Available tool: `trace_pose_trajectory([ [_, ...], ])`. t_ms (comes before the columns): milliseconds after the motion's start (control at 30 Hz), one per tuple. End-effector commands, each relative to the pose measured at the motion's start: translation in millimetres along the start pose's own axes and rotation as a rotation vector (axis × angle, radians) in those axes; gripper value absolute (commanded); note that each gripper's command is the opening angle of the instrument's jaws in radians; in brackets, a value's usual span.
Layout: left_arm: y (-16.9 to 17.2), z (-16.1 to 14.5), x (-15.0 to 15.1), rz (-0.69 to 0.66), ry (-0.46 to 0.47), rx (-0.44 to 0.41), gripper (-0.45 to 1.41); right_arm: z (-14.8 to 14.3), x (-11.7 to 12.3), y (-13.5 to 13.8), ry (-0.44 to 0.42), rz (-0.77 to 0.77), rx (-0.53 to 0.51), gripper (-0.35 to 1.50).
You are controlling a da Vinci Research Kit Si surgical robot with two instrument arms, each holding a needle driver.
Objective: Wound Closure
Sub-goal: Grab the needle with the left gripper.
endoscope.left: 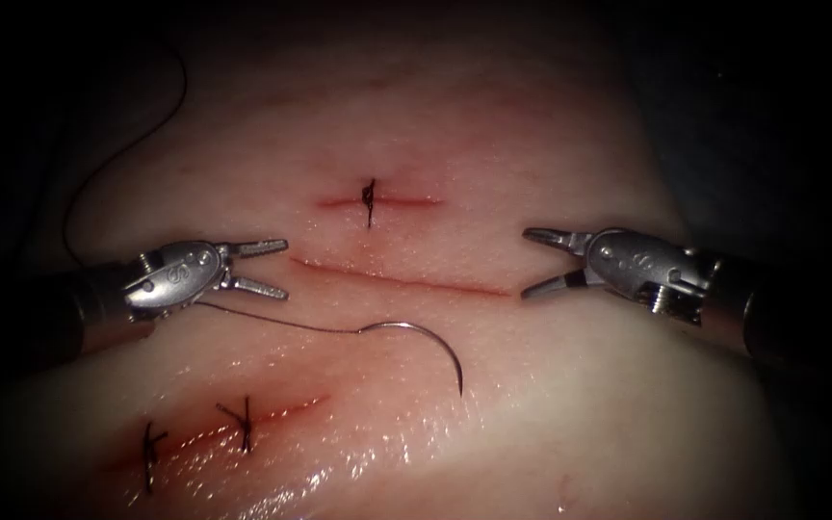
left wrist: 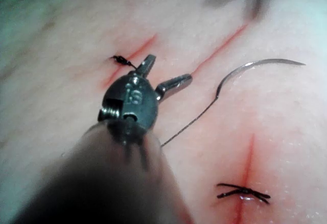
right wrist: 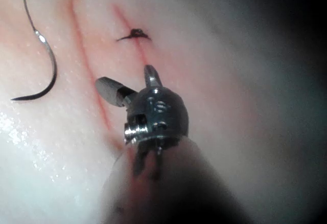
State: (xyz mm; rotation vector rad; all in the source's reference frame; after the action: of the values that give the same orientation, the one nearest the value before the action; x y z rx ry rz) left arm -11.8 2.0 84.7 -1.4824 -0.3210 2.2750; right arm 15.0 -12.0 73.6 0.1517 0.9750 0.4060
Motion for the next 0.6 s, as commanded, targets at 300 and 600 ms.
trace_pose_trajectory([
  [300,0.7,1.0,0.8,-0.004,-0.016,0.025,0.3,1.9,0.8,-0.1,-0.009,-0.007,0.0,1.11],
  [600,3.1,4.7,2.4,0.1,0.009,-0.021,0.3,0.2,0.3,0.8,-0.023,-0.007,0.0,1.09],
])
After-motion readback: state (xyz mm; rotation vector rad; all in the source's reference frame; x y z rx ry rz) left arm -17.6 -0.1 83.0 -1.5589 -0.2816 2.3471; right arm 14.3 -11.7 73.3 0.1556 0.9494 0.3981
